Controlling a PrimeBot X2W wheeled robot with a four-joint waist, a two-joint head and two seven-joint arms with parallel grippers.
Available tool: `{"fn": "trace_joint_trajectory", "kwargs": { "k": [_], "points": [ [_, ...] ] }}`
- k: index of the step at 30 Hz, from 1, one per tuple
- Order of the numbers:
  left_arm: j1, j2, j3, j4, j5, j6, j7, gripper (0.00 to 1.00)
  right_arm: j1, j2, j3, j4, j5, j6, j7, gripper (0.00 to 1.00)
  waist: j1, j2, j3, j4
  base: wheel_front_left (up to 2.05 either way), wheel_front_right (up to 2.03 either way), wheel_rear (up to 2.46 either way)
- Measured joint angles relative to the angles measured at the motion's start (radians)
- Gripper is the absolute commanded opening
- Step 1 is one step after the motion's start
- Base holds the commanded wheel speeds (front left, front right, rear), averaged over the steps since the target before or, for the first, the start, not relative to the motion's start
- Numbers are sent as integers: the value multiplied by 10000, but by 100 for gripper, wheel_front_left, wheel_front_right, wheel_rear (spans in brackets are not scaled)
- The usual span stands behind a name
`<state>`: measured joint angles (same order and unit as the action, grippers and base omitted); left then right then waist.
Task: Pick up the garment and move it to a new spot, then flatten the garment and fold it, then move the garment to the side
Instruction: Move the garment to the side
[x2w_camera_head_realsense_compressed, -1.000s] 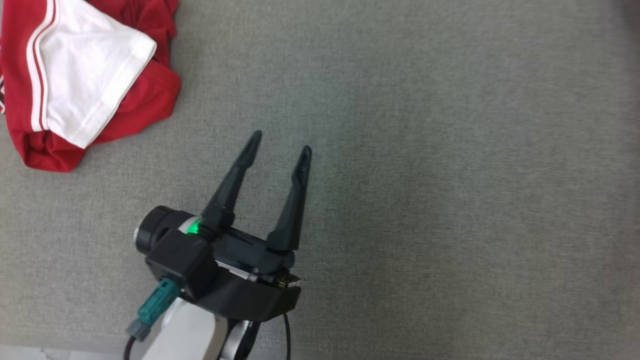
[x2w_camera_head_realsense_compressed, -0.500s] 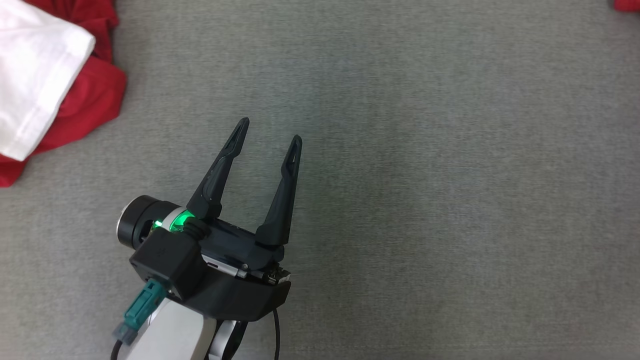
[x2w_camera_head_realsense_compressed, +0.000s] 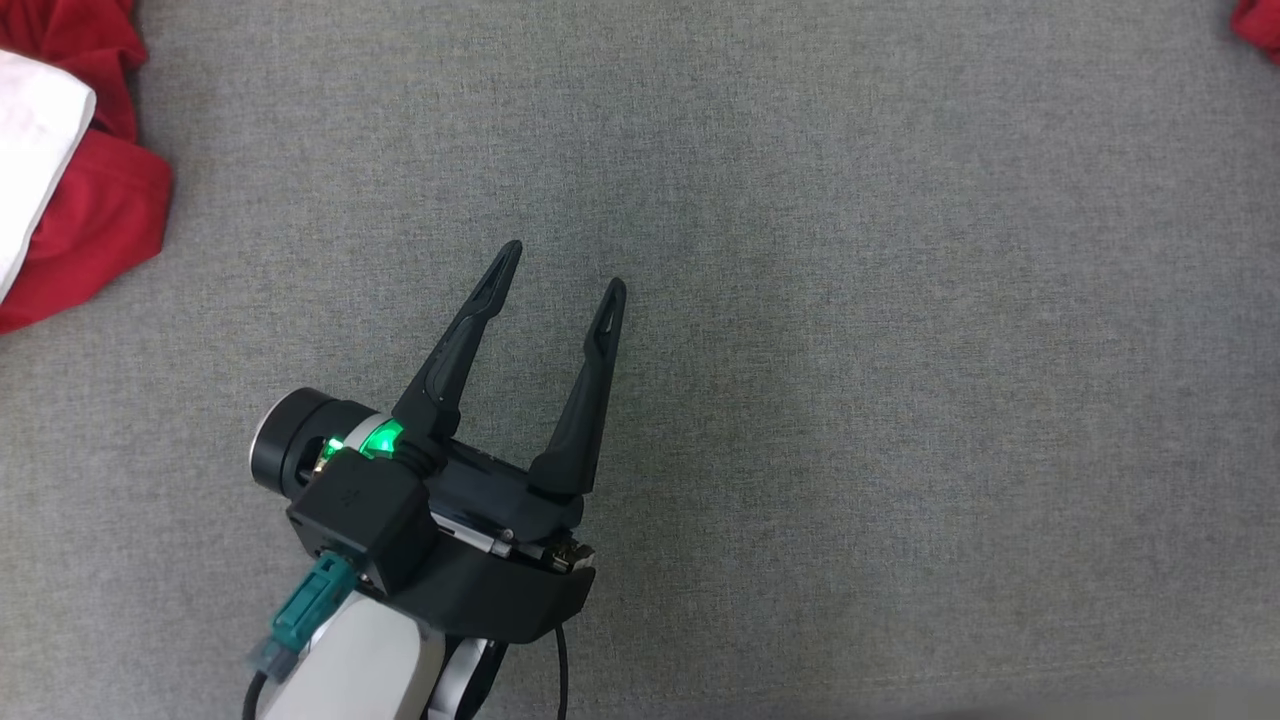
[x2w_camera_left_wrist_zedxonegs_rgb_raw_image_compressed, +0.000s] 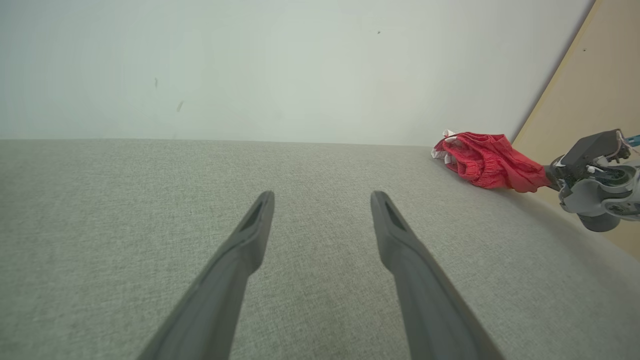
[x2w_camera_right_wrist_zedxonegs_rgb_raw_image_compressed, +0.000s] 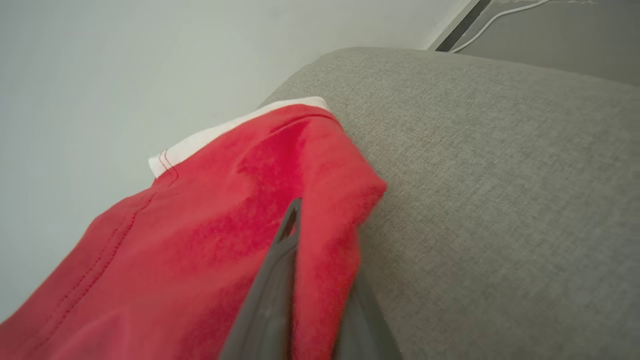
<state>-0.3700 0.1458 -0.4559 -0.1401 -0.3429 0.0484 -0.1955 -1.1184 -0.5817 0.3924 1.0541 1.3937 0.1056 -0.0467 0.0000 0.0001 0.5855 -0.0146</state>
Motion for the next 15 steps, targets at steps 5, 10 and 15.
{"fn": "trace_joint_trajectory", "kwargs": {
  "k": [5,10,15],
  "points": [
    [-143,-59,-48,128,0,0,2,100,70,169,153,267,-169,2,-230,100,0,0,-108,-18,0,0,0],
    [-143,-79,-54,334,-2,-2,2,100,199,132,543,493,-690,13,-506,100,0,-1,-313,-58,0,0,0],
    [-136,-92,-54,422,-13,-6,0,100,507,134,769,748,-909,61,-617,100,0,-1,-575,-146,0,0,0]
  ]
}}
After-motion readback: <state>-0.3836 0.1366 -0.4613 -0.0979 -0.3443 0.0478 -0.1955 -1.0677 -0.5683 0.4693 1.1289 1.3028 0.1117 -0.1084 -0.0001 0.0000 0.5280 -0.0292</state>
